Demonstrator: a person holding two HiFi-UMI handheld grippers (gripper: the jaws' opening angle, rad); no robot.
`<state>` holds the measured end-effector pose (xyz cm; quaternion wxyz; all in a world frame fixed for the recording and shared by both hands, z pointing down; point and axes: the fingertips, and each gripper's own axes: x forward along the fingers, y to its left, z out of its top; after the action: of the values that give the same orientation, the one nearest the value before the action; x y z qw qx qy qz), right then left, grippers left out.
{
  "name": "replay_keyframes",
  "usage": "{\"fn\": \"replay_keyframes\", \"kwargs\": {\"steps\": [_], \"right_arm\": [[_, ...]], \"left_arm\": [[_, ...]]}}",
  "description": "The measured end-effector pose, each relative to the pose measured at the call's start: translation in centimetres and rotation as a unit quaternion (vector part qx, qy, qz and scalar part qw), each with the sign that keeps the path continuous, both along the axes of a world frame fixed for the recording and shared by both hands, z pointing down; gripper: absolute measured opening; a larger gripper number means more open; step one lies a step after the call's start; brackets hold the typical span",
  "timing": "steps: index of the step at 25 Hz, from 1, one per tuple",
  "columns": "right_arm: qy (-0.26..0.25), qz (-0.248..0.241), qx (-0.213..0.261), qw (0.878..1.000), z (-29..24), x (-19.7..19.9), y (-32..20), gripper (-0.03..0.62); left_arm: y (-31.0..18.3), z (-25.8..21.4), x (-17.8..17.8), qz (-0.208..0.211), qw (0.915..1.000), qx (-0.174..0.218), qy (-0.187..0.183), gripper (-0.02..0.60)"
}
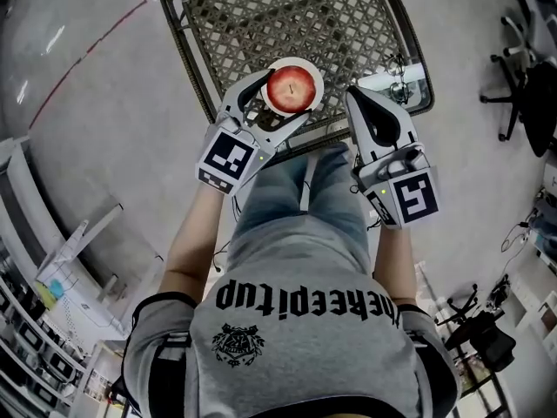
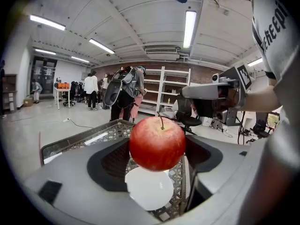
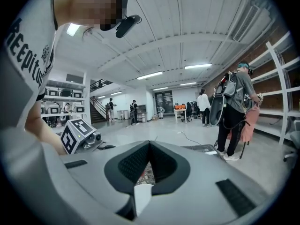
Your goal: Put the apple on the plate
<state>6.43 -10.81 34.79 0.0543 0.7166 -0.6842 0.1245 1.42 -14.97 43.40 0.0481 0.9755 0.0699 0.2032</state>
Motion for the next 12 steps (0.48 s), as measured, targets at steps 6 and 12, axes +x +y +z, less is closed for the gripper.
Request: {"fn": "replay_keyframes", "kwargs": {"steps": [6, 12], "right_arm": [[-0.007, 0.008, -0.007, 1.0, 0.9, -0.6, 0.8, -0.001], [-0.01, 0.011, -0.017, 1.0, 1.9, -0.7, 1.3, -0.002]], "left_arm": [[0.1, 2.4, 0.0, 0.004, 1.0, 0.002, -0.008, 0.393], [0.4, 5.2, 0.1, 0.007, 0.9998, 0.0, -0.019, 0.393]]}}
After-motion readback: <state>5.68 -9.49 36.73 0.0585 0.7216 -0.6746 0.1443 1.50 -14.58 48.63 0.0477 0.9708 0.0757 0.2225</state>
